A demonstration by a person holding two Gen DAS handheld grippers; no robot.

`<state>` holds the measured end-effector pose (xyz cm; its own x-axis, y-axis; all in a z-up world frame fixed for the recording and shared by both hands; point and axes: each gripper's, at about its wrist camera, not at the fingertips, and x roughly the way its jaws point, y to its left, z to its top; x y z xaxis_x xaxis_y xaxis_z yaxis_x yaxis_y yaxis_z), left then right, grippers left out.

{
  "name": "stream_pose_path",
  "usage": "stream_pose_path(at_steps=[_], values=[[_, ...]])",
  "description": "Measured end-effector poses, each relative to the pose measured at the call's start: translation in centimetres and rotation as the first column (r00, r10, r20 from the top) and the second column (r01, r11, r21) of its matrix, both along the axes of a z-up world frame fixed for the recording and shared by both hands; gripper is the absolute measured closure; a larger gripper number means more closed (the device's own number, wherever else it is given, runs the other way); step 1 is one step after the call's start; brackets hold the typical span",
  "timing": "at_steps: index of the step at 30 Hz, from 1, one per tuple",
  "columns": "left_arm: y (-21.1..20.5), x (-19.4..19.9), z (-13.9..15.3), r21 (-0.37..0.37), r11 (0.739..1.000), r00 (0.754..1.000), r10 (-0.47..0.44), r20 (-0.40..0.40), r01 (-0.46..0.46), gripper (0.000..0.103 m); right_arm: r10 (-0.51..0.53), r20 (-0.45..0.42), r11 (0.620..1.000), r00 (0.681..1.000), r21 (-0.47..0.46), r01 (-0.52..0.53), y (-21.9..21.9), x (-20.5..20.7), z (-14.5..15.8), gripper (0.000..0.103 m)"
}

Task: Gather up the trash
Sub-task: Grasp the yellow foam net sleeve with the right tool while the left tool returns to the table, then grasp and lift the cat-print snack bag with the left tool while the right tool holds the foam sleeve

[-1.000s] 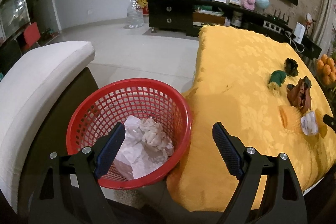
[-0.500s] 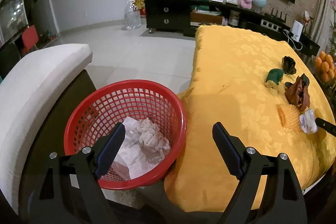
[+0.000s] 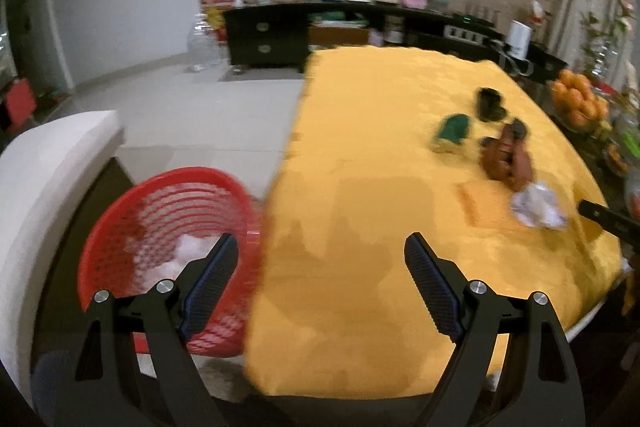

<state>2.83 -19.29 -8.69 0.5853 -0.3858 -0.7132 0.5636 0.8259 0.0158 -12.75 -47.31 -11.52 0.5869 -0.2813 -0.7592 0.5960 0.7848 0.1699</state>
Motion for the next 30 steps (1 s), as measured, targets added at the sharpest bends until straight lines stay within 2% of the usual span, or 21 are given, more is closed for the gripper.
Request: stream_pose_path(at_steps=[6, 13, 20, 27, 29, 30], values=[[-5.8, -2.1, -0.4, 0.021, 0.990, 0.989, -0.142, -0.035, 0.142, 0.021, -0.040, 0.011, 0.999, 0.999, -0.003, 0.040, -0.8, -1.0, 0.3, 0.073], [-12.8, -3.7, -0.7, 0.013, 0.962, 0.959, -0.271, -0.080, 0.272, 0.021, -0.077, 0.030, 0.997, 0.997, 0.022, 0.076, -2.0, -2.0, 0.4, 0.073], [-17.7, -3.7, -2.5, 0.014, 0.942, 0.930, -0.327, -0.166, 0.334, 0.021, -0.109, 0.050, 0.993, 0.993, 0.049, 0.106, -3.0, -3.0, 0.4, 0.073], [-20.9, -3.9, -4.9, 0.026, 0.927, 0.905, -0.358, -0.230, 0.373, 0.022, -0.143, 0.059, 0.987, 0.988, 0.088, 0.137, -4.1, -3.9, 0.1, 0.073], [-21.2, -4.1, -5.2, 0.020, 0.925, 0.902, -0.365, -0.229, 0.380, 0.026, -0.147, 0.058, 0.985, 0.988, 0.098, 0.140, -4.3, -3.9, 0.0, 0.073], [-21.3, -4.2, -5.3, 0.019, 0.922, 0.899, -0.372, -0.231, 0.386, 0.035, -0.148, 0.058, 0.985, 0.987, 0.102, 0.142, -4.4, -4.0, 0.0, 0.073]])
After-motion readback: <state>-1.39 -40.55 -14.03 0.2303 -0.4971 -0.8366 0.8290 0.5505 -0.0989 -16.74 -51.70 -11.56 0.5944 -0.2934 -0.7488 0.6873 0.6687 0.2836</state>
